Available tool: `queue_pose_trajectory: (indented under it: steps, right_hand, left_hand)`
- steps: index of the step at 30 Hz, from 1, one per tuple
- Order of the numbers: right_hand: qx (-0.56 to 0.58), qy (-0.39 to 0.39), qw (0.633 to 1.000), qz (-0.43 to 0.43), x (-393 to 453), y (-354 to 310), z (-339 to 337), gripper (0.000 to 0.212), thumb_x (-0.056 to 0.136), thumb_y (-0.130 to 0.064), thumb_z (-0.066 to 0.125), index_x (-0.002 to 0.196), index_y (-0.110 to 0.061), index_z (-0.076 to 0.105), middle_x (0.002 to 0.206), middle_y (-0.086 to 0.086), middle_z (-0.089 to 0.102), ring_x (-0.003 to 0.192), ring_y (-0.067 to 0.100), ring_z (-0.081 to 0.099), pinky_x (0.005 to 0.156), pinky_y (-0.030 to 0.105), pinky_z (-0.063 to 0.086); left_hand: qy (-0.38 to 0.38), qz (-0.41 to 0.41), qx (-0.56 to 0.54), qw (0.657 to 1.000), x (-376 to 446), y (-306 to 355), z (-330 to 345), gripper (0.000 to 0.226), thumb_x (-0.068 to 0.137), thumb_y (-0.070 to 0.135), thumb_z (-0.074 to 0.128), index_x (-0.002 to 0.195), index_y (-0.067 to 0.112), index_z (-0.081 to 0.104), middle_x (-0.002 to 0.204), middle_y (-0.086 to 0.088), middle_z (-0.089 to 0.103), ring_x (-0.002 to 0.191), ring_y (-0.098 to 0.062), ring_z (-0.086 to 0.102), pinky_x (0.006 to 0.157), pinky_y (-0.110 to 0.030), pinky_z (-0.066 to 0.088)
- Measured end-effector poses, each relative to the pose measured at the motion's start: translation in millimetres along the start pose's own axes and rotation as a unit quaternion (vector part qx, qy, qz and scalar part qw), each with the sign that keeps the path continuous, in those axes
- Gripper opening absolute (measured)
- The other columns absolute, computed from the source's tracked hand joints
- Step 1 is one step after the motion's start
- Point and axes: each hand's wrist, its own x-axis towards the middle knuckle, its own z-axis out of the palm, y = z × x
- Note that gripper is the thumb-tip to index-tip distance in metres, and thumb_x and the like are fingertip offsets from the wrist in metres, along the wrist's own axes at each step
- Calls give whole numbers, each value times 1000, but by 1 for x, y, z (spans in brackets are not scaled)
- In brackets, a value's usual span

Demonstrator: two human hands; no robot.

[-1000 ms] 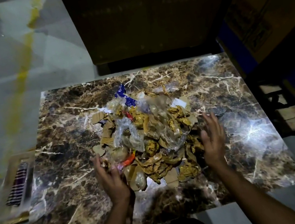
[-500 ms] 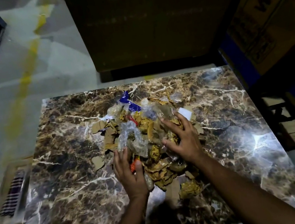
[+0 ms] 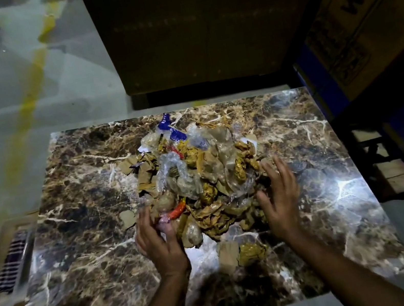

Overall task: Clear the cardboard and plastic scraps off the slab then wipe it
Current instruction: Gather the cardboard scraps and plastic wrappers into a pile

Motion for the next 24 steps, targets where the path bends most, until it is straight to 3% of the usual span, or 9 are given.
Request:
queue_pose_trajectory:
  steps: [5,9,12,16,19,21,24]
  right_hand:
    - [35,-12,978,203,-105,-8,36,67,95,-58,29,156,-46,5,169,0,9,152,27,18,115,66,25]
    - [64,27,974,216,-106,-25,69,68,100,-52,31,160,-26,13,168,10,9,149,34,24,112,62,37]
    - [84,54,962,256,-88,-33,88,71,101,-61,27,160,-25,15,167,8,12,147,34,29,107,61,41]
    - [107,126,964,209,-80,-33,72,61,102,-54,29,149,-16,36,157,7,29,130,33,46,93,59,52]
    - [107,184,957,200,-68,-9,39,46,100,-45,33,133,-17,48,136,4,42,115,29,49,85,57,52]
    - [97,167,962,192,-48,11,24,42,100,-47,31,128,-21,49,129,4,46,111,31,50,84,58,51]
    - [88,134,964,211,-25,36,21,54,99,-52,30,136,-17,47,134,10,49,115,32,51,88,55,51]
  left_hand:
    - [-48,-44,-12,998,-45,-6,-6,73,97,67,29,155,23,23,160,-10,31,146,-33,30,112,-64,30]
    - [-89,-44,4,995,-70,3,10,76,95,60,35,159,24,15,167,1,15,153,-18,15,121,-53,21]
    - [-90,-20,0,996,-72,8,13,73,97,55,37,159,24,14,167,2,14,153,-18,15,121,-47,18]
    - [-15,-43,13,999,-45,3,-5,74,99,63,29,155,15,26,158,-7,30,144,-29,30,116,-57,26]
    - [38,-65,46,996,11,-24,-30,62,100,51,34,150,15,34,157,-9,33,143,-31,31,113,-61,29]
    - [-12,-89,67,994,53,-41,-42,62,100,46,34,153,14,32,162,-10,28,147,-33,27,116,-59,27]
    - [-102,-82,146,981,78,-48,-39,66,101,51,27,157,17,26,165,-7,23,151,-30,21,122,-54,18]
